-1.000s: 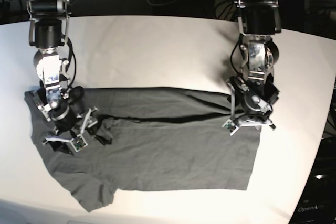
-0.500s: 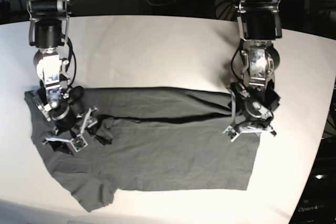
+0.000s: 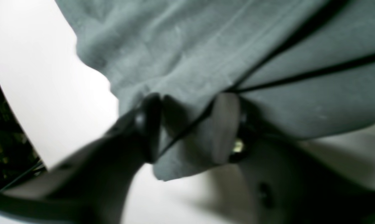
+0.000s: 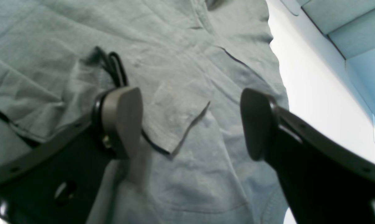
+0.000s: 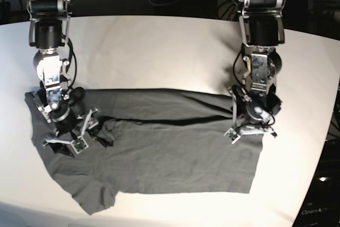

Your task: Fold the T-shirt properly

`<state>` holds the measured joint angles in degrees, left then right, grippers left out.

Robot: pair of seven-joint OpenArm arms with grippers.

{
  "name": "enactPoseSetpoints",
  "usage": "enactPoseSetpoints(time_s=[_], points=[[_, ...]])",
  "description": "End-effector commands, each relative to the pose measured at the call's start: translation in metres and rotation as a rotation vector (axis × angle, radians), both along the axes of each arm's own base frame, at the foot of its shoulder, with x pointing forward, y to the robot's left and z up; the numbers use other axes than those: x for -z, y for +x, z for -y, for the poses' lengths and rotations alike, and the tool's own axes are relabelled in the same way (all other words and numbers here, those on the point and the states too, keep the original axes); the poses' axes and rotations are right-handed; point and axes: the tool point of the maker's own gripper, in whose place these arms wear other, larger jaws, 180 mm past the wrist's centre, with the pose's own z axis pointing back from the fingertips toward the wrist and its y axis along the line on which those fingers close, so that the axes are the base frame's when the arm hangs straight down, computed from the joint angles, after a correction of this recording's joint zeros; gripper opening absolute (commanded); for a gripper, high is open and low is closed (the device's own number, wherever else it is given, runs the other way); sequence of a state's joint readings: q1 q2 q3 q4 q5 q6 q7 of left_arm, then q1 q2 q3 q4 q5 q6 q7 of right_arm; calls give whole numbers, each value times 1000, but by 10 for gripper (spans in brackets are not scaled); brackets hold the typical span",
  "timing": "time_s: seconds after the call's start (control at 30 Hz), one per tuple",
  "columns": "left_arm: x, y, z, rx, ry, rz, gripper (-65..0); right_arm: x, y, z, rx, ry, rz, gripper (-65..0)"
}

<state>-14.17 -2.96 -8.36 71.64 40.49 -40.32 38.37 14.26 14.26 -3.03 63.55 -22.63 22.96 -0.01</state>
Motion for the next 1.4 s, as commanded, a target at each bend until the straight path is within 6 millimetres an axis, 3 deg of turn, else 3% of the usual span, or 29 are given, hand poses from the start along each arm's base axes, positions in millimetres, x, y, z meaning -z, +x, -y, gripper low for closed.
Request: enactPoseSetpoints(time_s=[0.0, 0.07, 0.1, 0.4, 0.83, 1.17, 1.27, 1.37], points=[[-12, 10, -2, -2, 8, 35, -527, -22, 12, 3, -4, -1, 65, -170], [-15, 13, -2, -3, 10, 43, -625, -22, 12, 4, -4, -3, 65, -170], [-17, 15, -2, -3, 10, 48, -640, -22, 12, 4, -4, -3, 65, -170], [-21, 18, -4, -8, 14, 57, -625, -18, 8, 3, -4, -3, 56, -170], [-51, 48, -1, 1, 17, 131, -625, -18, 8, 3, -4, -3, 56, -170], [-65, 64, 12, 142, 127, 150, -624, -18, 7, 9, -2, -15, 54, -170], [-69, 66, 10, 140, 135, 155, -624, -18, 7, 10, -2, -17, 54, -170], [-68, 66, -6, 132, 193, 142, -624, -18, 7, 10, -1, -18, 54, -170]])
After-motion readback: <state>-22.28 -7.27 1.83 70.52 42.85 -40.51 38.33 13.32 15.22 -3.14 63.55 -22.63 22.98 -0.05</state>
